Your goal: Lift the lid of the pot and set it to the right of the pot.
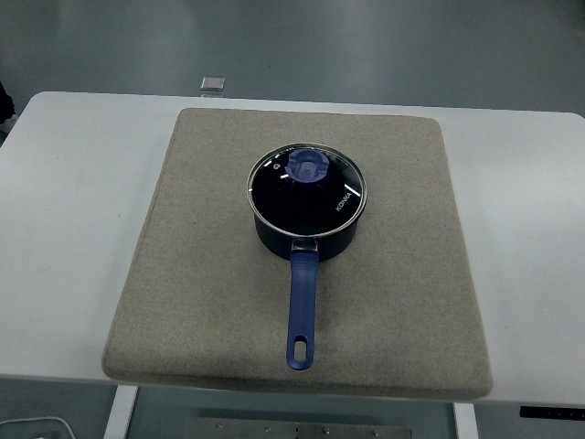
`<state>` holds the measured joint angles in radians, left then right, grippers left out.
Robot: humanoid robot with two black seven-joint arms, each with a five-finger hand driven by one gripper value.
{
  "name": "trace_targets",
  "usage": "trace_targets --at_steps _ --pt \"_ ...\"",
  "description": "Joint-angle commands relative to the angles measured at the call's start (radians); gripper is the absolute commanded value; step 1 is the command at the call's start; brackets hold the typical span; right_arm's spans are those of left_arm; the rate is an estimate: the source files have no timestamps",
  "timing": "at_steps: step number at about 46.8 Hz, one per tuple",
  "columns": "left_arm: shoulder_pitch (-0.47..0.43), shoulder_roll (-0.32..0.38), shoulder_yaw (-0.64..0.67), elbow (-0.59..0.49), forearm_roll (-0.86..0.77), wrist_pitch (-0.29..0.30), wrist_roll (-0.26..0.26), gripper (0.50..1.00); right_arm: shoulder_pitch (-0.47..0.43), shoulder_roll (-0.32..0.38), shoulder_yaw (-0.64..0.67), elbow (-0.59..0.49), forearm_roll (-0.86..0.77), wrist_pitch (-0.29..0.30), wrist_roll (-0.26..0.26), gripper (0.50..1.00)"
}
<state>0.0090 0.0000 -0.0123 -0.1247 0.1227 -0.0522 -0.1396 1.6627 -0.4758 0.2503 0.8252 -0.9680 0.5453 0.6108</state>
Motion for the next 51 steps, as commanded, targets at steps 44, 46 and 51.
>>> trace_targets --at_steps 44,46,51 --pt "0.0 0.0 0.0 0.0 0.0 0.0 0.0 1.0 -0.08 0.069 -0.141 0.244 -0.478 -0.191 0.0 0.897" --pt "0.0 0.0 0.0 0.0 0.0 0.0 0.0 1.0 -0.087 0.074 -0.155 0.244 -0.491 -0.206 0.0 0.897" --pt "0.0 0.0 0.0 0.0 0.0 0.0 0.0 1.0 -0.104 0.083 -0.192 0.242 -0.52 -0.248 0.0 0.897"
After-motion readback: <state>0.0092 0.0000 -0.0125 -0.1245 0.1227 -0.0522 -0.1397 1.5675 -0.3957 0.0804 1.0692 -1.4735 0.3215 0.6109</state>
